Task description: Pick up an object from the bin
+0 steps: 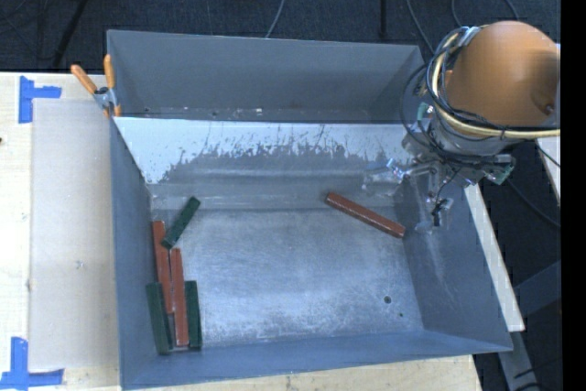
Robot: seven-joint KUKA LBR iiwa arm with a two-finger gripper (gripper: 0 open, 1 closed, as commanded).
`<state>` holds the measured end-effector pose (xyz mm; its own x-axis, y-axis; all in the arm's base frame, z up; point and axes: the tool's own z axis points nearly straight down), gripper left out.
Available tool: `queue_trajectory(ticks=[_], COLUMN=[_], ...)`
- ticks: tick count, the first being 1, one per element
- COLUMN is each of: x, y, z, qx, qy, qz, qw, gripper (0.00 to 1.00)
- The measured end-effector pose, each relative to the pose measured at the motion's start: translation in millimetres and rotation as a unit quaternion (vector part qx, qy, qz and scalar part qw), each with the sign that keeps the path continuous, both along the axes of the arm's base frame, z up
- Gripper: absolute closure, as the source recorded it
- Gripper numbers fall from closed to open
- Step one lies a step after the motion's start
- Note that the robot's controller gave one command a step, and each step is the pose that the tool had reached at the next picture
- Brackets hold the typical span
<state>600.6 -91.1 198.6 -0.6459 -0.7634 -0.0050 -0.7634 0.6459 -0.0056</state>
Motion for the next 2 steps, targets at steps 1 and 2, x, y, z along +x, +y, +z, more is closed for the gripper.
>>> queue_trajectory(ticks=[1,2], x=[-17.8,-42.5], y=[101,60], z=[-132,-19], qx=[0.002,-0.002], qy=[0.007,0.0019], qz=[0.148,0.296], qw=[0.989,0.9551], gripper=[0.0,0.0])
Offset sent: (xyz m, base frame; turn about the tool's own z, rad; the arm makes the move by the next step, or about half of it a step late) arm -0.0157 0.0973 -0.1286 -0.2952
